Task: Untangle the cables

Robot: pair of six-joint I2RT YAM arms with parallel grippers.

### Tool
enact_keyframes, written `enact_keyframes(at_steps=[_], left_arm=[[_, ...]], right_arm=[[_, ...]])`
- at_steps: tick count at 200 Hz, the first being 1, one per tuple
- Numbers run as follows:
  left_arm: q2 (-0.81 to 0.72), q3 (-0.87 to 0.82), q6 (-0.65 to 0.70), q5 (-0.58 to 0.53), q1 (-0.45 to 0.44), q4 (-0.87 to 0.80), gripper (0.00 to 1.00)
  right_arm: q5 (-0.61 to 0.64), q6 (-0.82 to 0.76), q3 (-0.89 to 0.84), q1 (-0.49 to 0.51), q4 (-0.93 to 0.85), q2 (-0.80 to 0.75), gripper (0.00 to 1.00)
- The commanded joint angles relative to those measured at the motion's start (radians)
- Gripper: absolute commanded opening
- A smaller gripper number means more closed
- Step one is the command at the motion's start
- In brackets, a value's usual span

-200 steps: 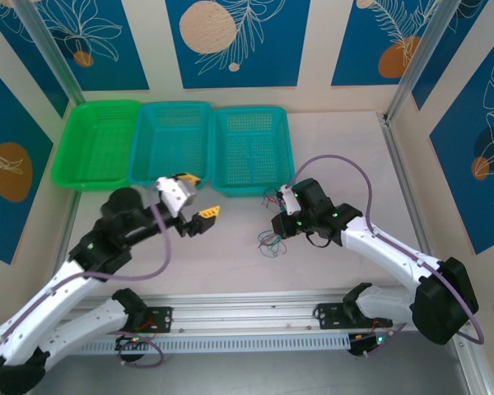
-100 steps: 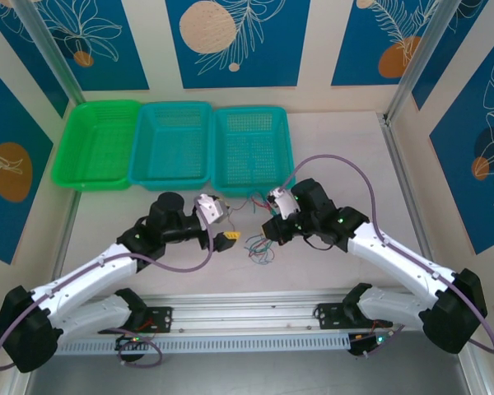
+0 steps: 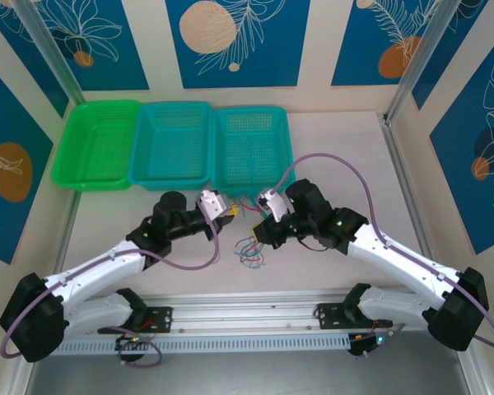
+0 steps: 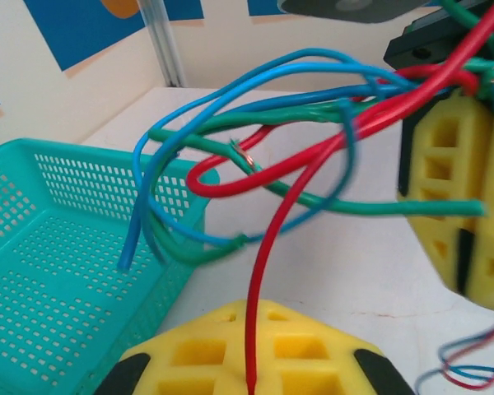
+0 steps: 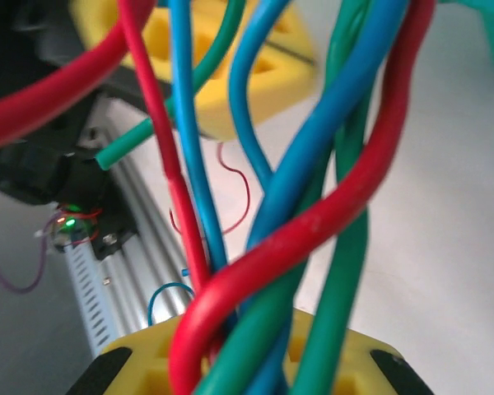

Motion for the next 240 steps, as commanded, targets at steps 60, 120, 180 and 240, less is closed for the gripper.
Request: enact_keyframes(at_steps=[60,120,180,240], left_arm=[[-0.140,-0.003,-0.119,-0.044,-0.005,-0.021,0.00],[-0.010,-0.083,-0.219,-0.099,-0.006,0.020,0.00],[-0.041,-0.127,-0.236,-0.139,-0.006,-0.025,0.00],[-0.085,-0.140,-0.243,-0.165,-0.006,-0.061,0.00]], right_arm=[[0.476,0.539,-0.245,-0.028,-0.005,0.082,0.25],[0.367,0.389,-0.201,-0.022,-0.022,0.047,0.55],[0.226,0.212,-0.104,-0.031,0.051,-0.004,0.57],[0.373,0.299,-0.033,-0.089,0.038,0.274,0.52]])
